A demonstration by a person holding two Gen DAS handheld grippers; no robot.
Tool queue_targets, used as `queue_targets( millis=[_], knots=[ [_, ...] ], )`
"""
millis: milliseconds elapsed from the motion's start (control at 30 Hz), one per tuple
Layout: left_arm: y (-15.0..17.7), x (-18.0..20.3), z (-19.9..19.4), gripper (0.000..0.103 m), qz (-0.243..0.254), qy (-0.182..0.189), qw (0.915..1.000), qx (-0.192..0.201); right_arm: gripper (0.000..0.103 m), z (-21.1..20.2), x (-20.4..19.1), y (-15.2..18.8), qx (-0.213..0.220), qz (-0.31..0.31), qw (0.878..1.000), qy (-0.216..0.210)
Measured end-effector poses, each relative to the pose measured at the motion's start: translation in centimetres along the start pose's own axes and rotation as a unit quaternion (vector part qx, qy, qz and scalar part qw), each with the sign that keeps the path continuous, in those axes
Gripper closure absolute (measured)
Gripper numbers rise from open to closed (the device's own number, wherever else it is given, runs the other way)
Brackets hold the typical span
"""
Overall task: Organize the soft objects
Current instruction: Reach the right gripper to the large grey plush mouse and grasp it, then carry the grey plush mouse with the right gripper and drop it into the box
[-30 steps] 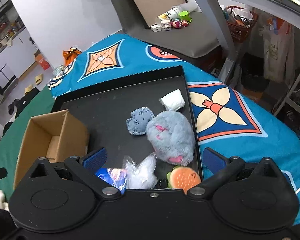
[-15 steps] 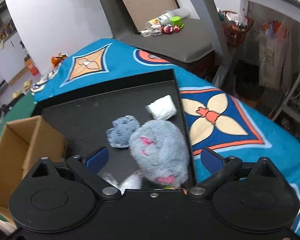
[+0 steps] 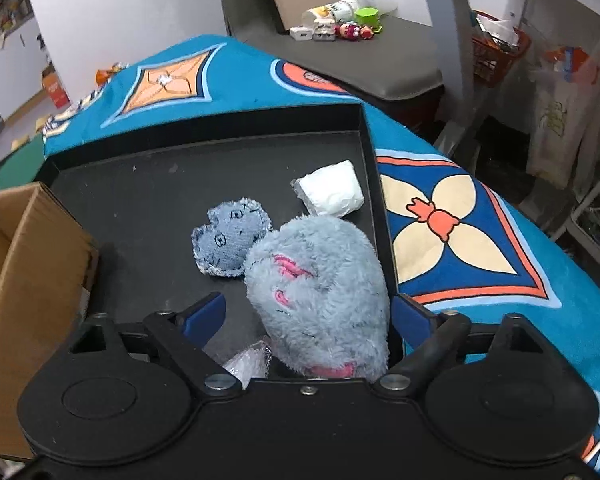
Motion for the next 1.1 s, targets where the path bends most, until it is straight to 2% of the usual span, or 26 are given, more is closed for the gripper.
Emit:
queue_targets(
  millis=[67,133,233,400,500,600,1100],
  knots=[
    [0.1,0.0,0.4,0.036,-0.003,0.001,1.0000,-0.007,0.022,0.3,-0.1,0.2,-0.004,-0.005,1.000,0.004],
    [0.0,-0.1,0.4,0.040,-0.006,0.005,0.9999,-0.008,0.033,0.4,-0.1,0.2,-0.002,-0.013,1.000,0.015],
    [0.1,0.0,0.3,0.048,-0.004,0.006,1.0000,-0.004,0.042,0.1,0.6,0.1,0.004,0.013,1.000,0.009],
    [0.1,0.2,0.0,0.070,0.001,0.007,1.0000,0.004,0.046,-0.9,0.9,0.0,0.019,0.026,0.999,-0.001],
    [0.1,0.2,-0.2,0.077,0.000,0.010,0.9999,0.007,0.046,-1.8,0.6,0.0,0.030,0.023,0.999,-0.008],
    [0.2,0.2,-0.6,0.081,0.000,0.015,0.9998,0.013,0.046,-2.5,0.6,-0.3,0.030,0.039,0.998,-0.027],
    [0.6,-0.3,-1.5,0.082,-0.007,0.033,0.9987,0.037,0.046,-6.4,-1.4,-1.9,0.081,0.025,0.995,-0.046]
  ],
)
Point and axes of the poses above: each gripper's, at about its wrist camera, not at the fingertips, and z roughly the way its jaws point, x to its right, y to its underside, the point moved 4 cm from there along z, roughly the way its jaws point, and after that the axes turned 4 degrees about z, right-handed, at the moved point
